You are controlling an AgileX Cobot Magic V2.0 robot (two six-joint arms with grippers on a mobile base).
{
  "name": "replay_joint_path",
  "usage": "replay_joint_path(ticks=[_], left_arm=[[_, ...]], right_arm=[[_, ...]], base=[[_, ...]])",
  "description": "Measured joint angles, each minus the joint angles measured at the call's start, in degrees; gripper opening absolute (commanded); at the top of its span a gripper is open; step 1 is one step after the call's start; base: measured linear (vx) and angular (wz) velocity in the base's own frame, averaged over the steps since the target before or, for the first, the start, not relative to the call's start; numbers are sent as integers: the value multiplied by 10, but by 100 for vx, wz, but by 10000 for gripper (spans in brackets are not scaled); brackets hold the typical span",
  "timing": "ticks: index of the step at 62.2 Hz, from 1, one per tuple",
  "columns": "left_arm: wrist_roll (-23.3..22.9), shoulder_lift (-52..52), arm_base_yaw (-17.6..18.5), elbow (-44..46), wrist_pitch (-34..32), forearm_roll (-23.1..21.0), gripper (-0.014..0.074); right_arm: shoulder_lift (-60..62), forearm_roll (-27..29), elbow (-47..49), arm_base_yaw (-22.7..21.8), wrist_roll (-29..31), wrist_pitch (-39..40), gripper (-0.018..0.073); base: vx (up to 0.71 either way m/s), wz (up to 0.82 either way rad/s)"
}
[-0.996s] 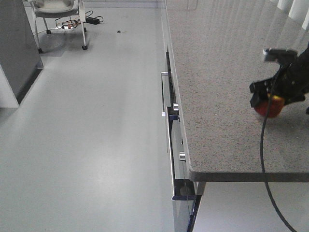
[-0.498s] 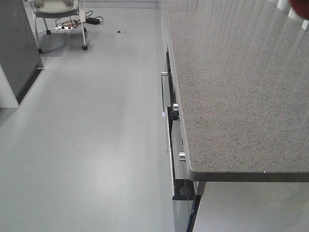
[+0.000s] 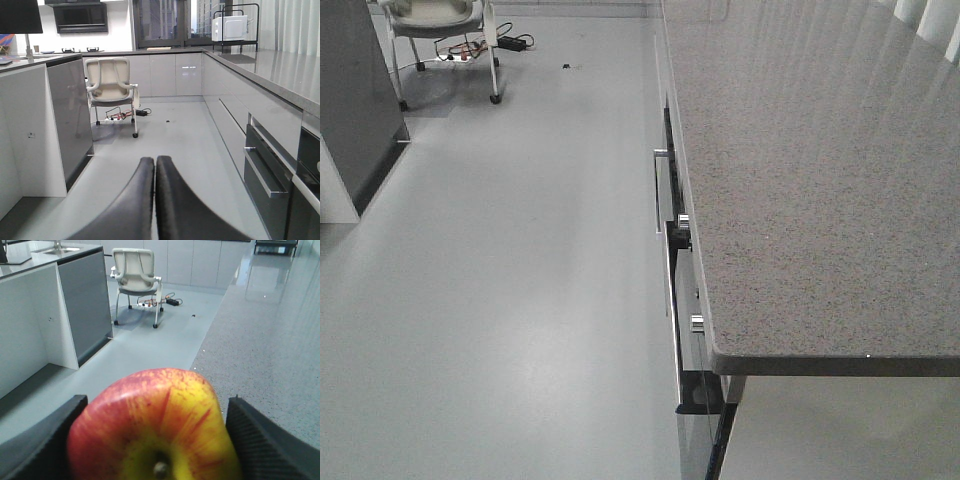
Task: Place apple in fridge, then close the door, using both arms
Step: 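Lift the apple off the countertop with the right gripper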
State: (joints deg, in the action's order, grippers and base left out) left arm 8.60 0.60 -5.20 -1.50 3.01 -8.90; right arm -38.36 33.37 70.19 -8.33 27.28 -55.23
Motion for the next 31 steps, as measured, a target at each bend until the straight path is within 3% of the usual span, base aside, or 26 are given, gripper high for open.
replay_joint_path(ticks=[31], left_arm=[[0,0,0,0,0,0,-6]], right_arm=[[-10,12,-6,0,0,-5,-6]], base=[[0,0]])
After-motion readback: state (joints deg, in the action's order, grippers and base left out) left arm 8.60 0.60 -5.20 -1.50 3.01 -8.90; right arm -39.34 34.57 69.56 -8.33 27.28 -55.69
